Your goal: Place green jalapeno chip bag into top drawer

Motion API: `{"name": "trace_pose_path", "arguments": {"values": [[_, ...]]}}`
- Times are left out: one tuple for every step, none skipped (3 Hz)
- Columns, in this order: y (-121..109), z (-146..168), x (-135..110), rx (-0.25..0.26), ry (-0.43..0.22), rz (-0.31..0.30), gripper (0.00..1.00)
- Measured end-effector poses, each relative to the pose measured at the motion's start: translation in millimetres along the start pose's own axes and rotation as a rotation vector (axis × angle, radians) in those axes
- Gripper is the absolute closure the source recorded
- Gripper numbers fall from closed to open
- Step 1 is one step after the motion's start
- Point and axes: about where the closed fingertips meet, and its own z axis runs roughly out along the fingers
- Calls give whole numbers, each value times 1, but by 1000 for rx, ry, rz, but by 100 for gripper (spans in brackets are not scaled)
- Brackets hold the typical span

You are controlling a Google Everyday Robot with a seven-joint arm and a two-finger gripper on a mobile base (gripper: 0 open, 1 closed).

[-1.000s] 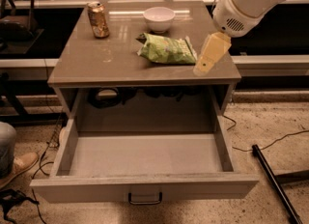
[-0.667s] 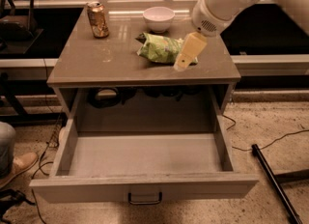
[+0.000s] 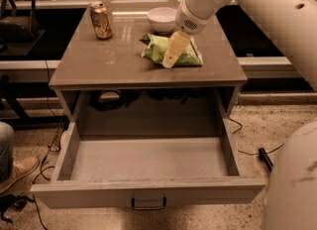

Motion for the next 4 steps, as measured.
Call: {"name": "trace_pose_path", "arguments": {"values": [[1, -1, 1, 2, -3, 6, 0], [3, 21, -11, -24, -43, 9, 0], [-2, 52, -20, -35, -55, 18, 2], [-8, 65, -22, -33, -69, 36, 24]]}}
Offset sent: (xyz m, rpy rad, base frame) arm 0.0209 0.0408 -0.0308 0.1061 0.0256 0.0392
